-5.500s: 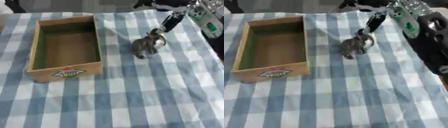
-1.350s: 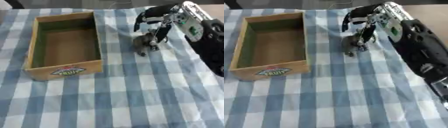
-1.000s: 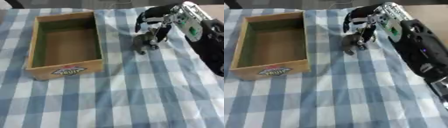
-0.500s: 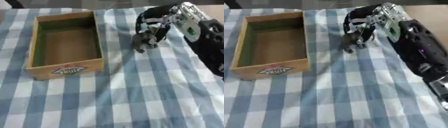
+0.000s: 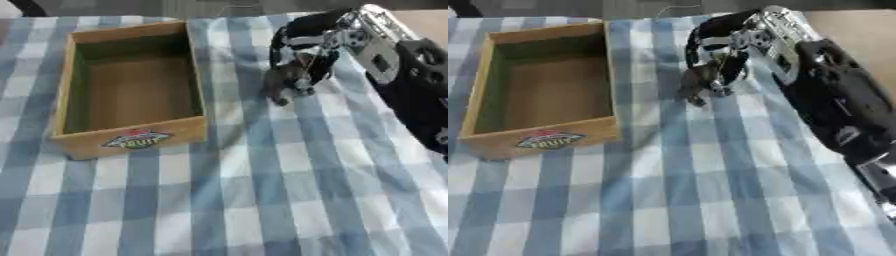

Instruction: Pick up objects on the table and place them in the box.

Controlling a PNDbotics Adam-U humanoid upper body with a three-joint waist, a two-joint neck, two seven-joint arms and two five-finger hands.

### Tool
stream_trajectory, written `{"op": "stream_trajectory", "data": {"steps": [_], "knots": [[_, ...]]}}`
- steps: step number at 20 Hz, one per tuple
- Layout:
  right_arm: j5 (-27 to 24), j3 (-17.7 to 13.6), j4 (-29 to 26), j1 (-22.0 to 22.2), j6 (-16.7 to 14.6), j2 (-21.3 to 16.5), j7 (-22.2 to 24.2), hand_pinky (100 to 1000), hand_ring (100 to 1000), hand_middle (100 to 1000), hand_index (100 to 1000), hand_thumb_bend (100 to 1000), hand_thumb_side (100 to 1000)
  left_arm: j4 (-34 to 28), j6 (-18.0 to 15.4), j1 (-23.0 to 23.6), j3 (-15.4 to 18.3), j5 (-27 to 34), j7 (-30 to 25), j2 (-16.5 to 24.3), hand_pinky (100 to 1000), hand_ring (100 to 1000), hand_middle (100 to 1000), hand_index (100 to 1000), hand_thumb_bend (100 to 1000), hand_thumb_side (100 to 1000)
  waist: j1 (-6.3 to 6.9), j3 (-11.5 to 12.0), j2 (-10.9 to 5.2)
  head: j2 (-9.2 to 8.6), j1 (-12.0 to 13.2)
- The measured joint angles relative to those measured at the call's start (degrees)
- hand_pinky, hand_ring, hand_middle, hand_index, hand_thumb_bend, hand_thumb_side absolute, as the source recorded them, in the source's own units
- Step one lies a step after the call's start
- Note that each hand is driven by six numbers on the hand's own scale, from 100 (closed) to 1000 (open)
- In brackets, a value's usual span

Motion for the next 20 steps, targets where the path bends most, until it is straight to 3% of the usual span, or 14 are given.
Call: {"op": "stream_trajectory", "data": {"steps": [10, 20], "knots": [[1.33, 0.21, 0.09, -0.30, 0.38, 0.29, 0.38, 787, 879, 683, 786, 513, 100, 0.00, -0.03, -0.08, 0.00, 0.00, -0.03, 0.00, 871, 882, 888, 889, 100, 687, -0.08, 0.05, 0.01, 0.00, 0.03], [3.99, 0.18, 1.16, -0.68, -0.40, 0.82, -0.40, 781, 871, 653, 746, 485, 100, 0.00, -0.07, -0.16, 0.00, 0.00, -0.07, 0.00, 871, 882, 887, 888, 100, 686, -0.17, 0.23, 0.01, 0.00, 0.03]]}}
